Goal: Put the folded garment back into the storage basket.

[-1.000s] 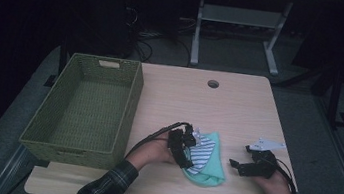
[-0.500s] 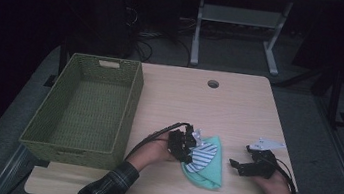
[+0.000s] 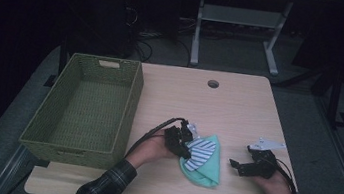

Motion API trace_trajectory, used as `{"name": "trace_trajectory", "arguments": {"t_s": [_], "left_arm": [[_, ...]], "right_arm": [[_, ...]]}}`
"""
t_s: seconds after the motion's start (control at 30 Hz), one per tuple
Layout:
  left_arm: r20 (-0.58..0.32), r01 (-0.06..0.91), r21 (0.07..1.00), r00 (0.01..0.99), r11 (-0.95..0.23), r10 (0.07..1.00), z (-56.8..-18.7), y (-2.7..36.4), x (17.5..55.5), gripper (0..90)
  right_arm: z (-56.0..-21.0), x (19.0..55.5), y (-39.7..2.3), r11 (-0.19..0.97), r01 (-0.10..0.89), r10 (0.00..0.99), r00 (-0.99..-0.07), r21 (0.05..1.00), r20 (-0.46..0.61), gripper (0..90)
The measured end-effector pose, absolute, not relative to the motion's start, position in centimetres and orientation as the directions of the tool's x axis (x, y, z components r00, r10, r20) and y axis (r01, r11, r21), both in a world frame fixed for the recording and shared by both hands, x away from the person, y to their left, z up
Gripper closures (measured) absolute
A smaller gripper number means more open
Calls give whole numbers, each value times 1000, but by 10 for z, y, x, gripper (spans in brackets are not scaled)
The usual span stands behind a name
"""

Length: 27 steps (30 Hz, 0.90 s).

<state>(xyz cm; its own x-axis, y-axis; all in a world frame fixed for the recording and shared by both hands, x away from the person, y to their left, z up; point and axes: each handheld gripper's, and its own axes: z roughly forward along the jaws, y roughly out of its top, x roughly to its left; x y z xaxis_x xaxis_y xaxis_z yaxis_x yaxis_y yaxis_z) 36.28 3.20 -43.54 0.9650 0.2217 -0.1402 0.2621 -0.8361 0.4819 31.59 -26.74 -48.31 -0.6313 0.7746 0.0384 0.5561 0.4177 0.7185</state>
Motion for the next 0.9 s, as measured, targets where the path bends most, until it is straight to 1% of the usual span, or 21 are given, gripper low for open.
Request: {"name": "trace_trajectory", "arguments": {"t_s": [0.07,0.17,0.47,0.67,0.9], "left_arm": [[-130,267,493,964,-828,233,-429,35,363,802],[-138,280,512,960,-812,244,-420,40,362,803],[-159,296,535,955,-791,251,-398,47,359,802],[-161,296,551,955,-780,249,-381,53,360,801],[-152,310,569,950,-762,272,-362,65,362,800]], "right_arm": [[-483,316,-268,416,558,776,-629,718,39,95],[-483,315,-268,415,561,778,-627,717,40,94],[-483,315,-268,412,561,778,-626,718,43,91],[-483,316,-268,412,561,778,-626,718,42,90],[-483,316,-268,413,561,778,-626,718,42,90]]}}
